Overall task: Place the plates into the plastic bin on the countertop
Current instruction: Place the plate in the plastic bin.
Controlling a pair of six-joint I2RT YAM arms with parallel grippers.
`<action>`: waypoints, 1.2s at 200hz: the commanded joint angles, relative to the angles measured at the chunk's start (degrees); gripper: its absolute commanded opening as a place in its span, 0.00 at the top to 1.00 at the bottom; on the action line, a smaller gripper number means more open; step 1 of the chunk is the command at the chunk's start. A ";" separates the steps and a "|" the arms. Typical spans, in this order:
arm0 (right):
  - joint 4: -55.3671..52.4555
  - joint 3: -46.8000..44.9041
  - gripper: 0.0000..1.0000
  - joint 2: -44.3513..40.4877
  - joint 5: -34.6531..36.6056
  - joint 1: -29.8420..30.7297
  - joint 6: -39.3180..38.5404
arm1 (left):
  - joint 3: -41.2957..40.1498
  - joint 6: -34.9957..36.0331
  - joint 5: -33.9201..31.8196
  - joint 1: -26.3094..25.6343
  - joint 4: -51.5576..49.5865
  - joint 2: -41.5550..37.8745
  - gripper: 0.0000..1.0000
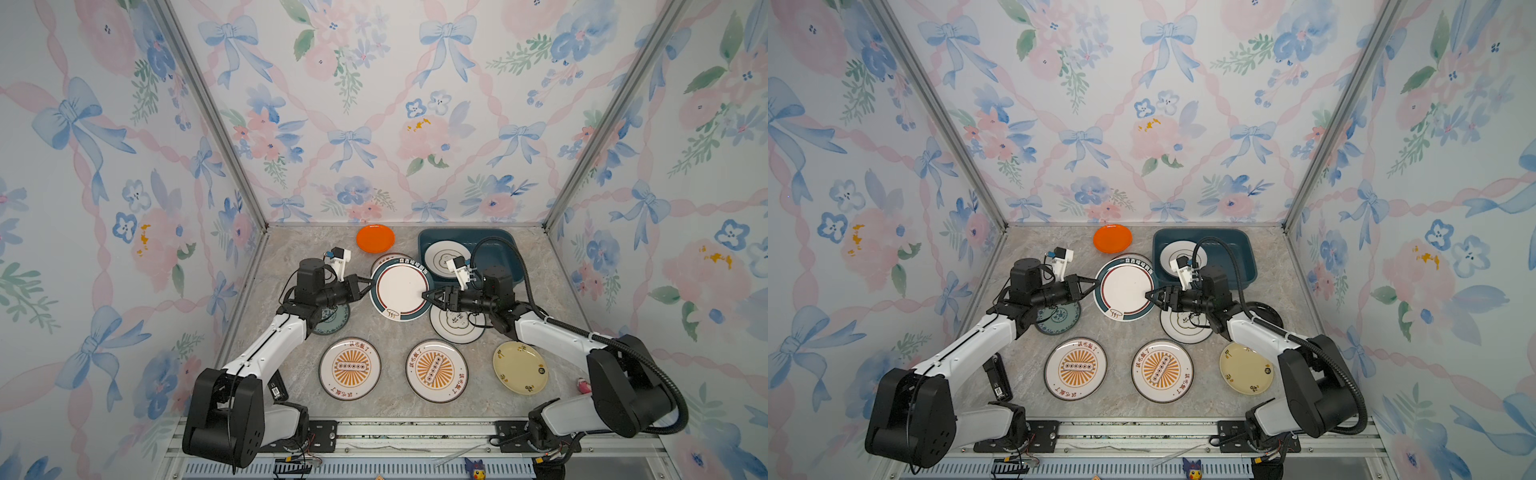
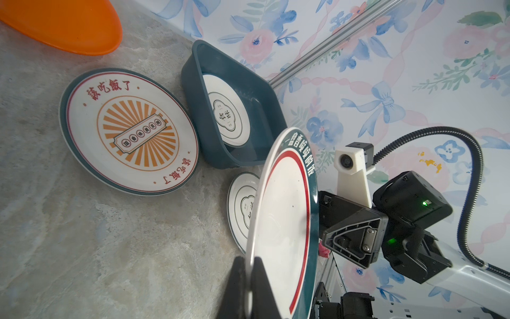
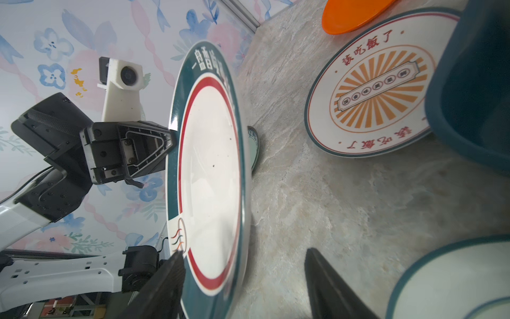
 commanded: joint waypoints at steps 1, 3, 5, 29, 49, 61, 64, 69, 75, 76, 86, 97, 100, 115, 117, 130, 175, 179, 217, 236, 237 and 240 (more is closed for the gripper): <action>8.02 1.66 0.35 3.05 -2.30 1.38 4.47 | 1.38 -1.21 1.71 -0.79 2.51 0.11 1.00; 8.51 1.68 0.35 3.32 -2.33 1.47 4.77 | 1.36 -1.21 1.66 -0.81 2.52 0.17 1.00; 9.05 1.71 0.35 3.63 -2.34 1.51 5.13 | 1.38 -1.21 1.67 -0.90 2.56 0.20 1.00; 14.57 2.25 0.46 6.52 -4.36 2.14 8.96 | 1.27 -0.95 1.61 -1.08 2.74 1.02 1.00; 17.78 2.63 0.59 8.04 -4.71 2.34 11.27 | 0.96 -0.64 1.37 -1.18 2.78 1.34 1.00; 18.84 2.84 0.64 8.67 -4.92 2.34 12.07 | 0.86 -0.49 1.22 -1.19 2.85 1.47 1.00; 19.00 2.86 0.66 8.83 -4.93 2.37 12.38 | 0.81 -0.39 1.10 -1.19 2.79 1.56 1.00; 19.13 3.05 0.69 9.01 -4.98 2.36 12.58 | 0.77 -0.33 1.04 -1.18 2.80 1.64 1.00; 19.27 3.20 0.72 9.19 -4.94 2.41 12.74 | 0.66 -0.28 0.99 -1.09 2.78 1.75 1.00; 19.31 3.23 0.72 9.26 -4.92 2.41 12.76 | 0.67 -0.22 0.95 -1.10 2.74 1.79 1.00; 19.33 3.49 0.77 9.57 -4.98 2.45 13.03 | 0.63 0.05 0.74 -1.10 2.76 1.98 1.00; 19.27 3.74 0.82 9.85 -5.01 2.47 13.26 | 0.67 0.17 0.48 -1.08 2.53 2.33 1.00; 19.25 3.74 0.84 9.98 -5.05 2.49 13.30 | 0.68 0.28 0.47 -1.10 2.44 2.42 1.00; 19.32 4.10 0.89 10.19 -5.20 2.50 13.65 | 0.59 0.55 0.25 -1.08 2.43 2.84 1.00; 19.27 4.14 0.90 10.16 -5.24 2.50 13.68 | 0.59 0.59 0.22 -1.10 2.43 2.87 1.00; 18.24 4.64 0.95 10.09 -5.14 2.50 13.36 | 0.59 0.79 -0.10 -1.10 2.39 3.16 1.00; -2.84 9.81 1.00 5.90 0.23 2.23 1.86 | 1.03 2.25 -1.27 -1.06 0.65 3.76 0.89; -6.52 10.83 1.00 5.33 1.38 2.23 -0.23 | 1.03 2.46 -1.54 -1.10 0.38 3.68 0.86; -30.10 19.60 1.00 2.16 10.83 0.39 -11.40 | 0.79 4.35 -4.45 -1.29 -1.81 2.94 0.44; -32.82 21.56 1.00 1.52 10.83 -2.95 -11.03 | 0.12 5.18 -6.01 -1.56 -2.14 2.13 0.20; -32.97 21.69 1.00 1.52 10.83 -3.17 -11.03 | 0.09 5.19 -6.07 -1.60 -2.14 2.07 0.19; -33.40 22.09 1.00 1.47 10.84 -3.80 -10.96 | -0.05 5.27 -6.40 -1.61 -2.14 1.89 0.13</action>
